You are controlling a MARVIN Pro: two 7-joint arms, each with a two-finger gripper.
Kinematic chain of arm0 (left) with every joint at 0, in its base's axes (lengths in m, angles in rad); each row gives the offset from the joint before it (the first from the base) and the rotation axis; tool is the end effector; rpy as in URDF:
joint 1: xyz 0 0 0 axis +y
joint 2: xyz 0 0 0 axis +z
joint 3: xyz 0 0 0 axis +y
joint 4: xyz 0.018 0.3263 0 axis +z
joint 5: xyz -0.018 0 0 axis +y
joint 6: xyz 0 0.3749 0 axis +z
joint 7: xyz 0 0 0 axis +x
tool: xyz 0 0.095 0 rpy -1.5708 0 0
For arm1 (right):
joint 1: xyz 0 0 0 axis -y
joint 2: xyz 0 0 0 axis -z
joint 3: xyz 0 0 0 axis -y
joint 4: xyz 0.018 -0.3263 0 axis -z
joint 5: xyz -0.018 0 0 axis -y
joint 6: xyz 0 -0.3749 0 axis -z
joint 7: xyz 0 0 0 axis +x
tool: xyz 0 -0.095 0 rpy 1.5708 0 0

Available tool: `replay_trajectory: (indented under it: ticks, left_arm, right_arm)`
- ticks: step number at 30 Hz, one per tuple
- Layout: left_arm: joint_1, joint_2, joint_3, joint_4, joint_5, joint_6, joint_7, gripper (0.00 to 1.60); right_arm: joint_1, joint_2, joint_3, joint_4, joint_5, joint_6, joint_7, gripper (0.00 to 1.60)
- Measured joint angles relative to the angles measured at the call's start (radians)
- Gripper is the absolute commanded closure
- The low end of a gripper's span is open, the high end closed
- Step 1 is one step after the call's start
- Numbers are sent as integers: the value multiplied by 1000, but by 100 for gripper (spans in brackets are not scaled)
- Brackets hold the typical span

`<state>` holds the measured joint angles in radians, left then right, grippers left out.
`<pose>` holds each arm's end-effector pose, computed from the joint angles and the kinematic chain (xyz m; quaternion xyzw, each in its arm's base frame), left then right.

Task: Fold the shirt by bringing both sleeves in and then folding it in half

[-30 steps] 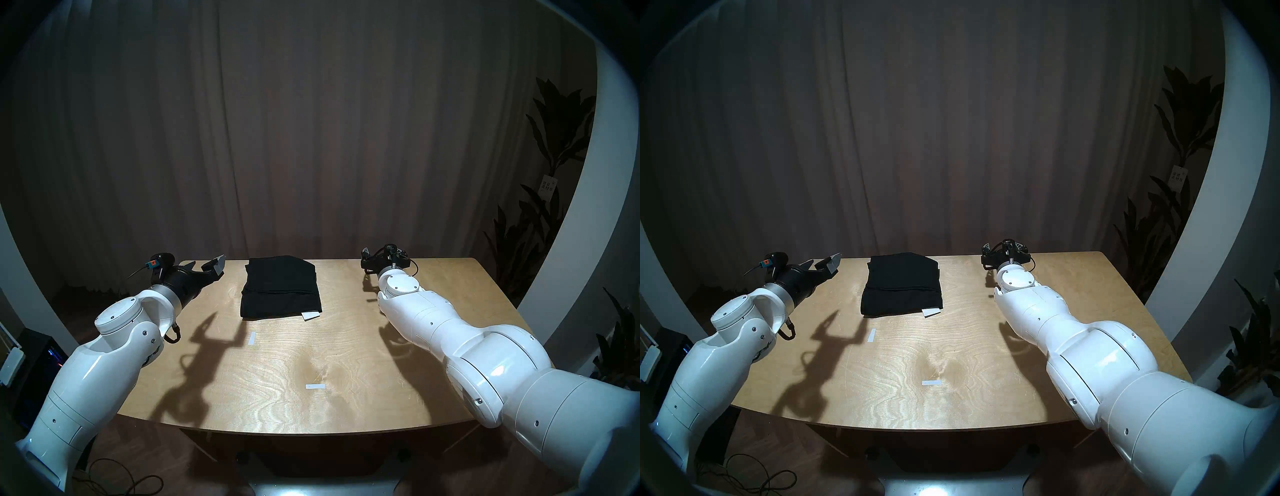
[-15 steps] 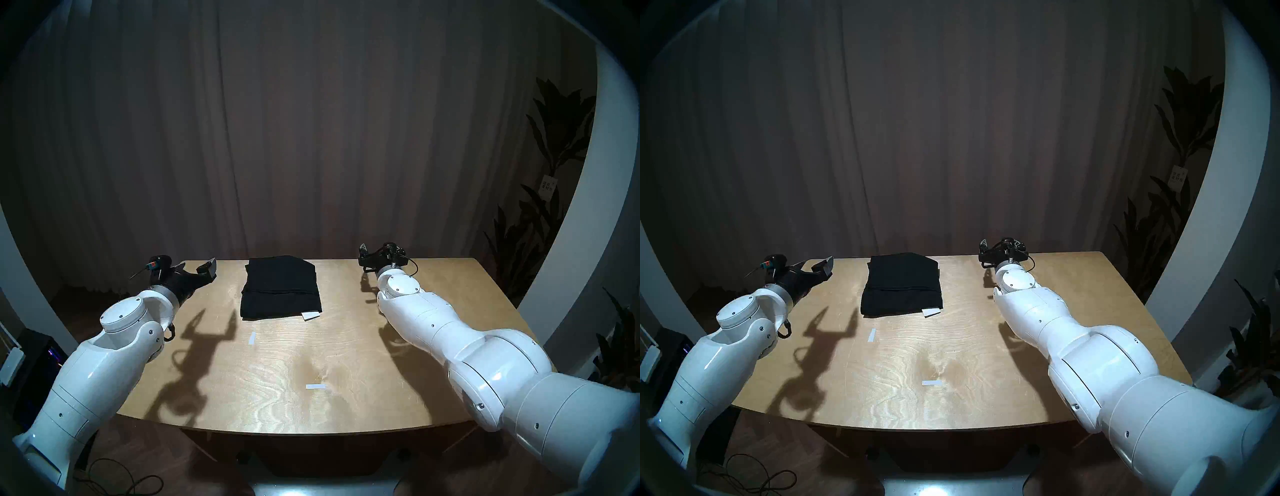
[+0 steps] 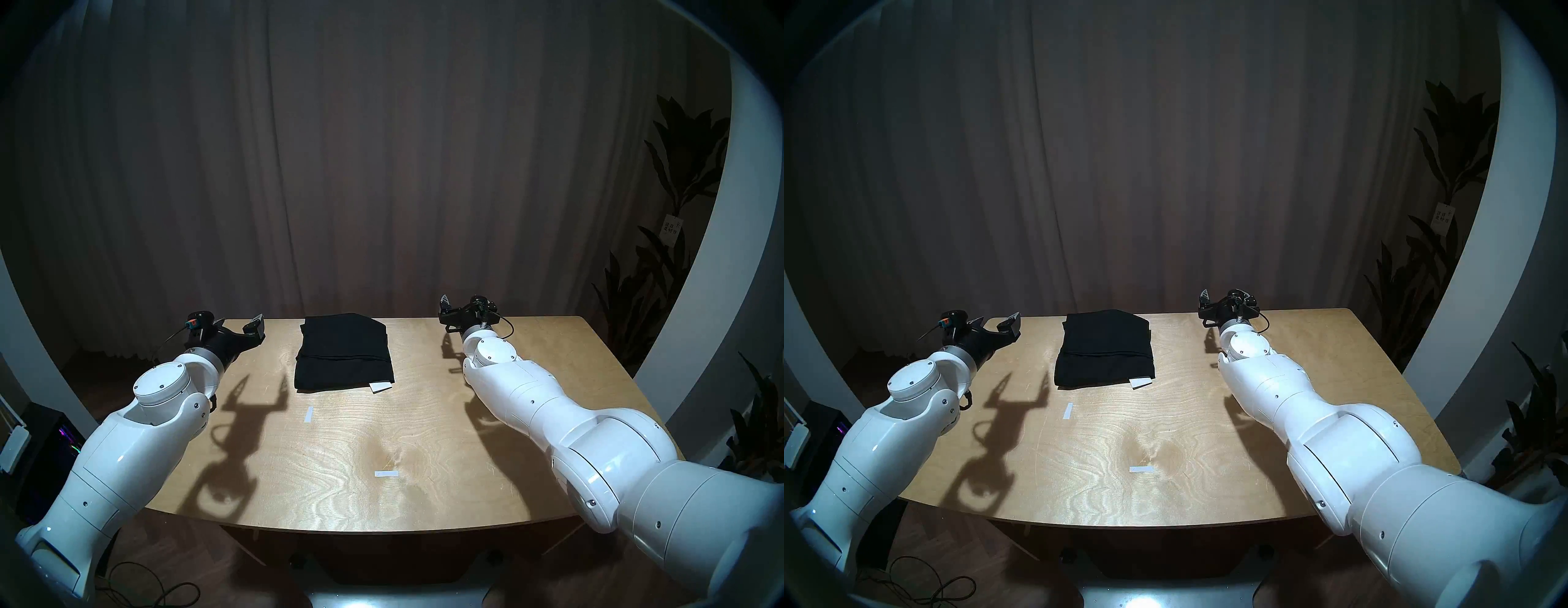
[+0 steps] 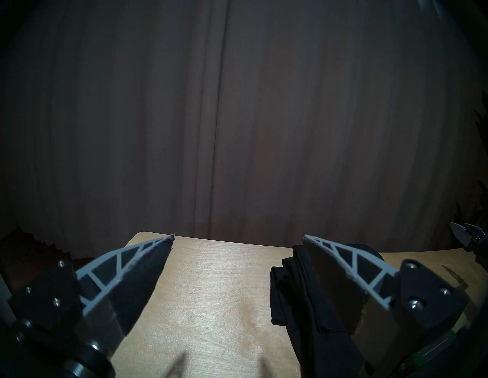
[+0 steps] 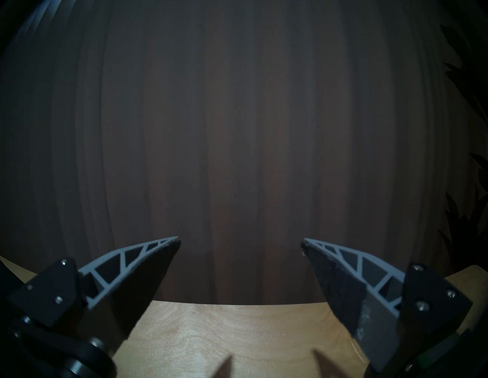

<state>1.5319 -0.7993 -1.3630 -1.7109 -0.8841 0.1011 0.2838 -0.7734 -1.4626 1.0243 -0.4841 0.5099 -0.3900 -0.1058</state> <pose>0.4874 0.1479 -0.2632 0.7521 0.0432 0.6573 0.0210 0.6815 0.0230 -0.3589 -0.6960 -0.0042 -0.7177 0.0241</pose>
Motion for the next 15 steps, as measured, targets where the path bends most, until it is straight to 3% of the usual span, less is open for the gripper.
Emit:
replay_trajectory:
  ticks: [15]
  left_arm:
    - [-59,-47,83,21,74,-31,32,0]
  right_arm:
    - [-37,22,7,-47,13,-48,19,0]
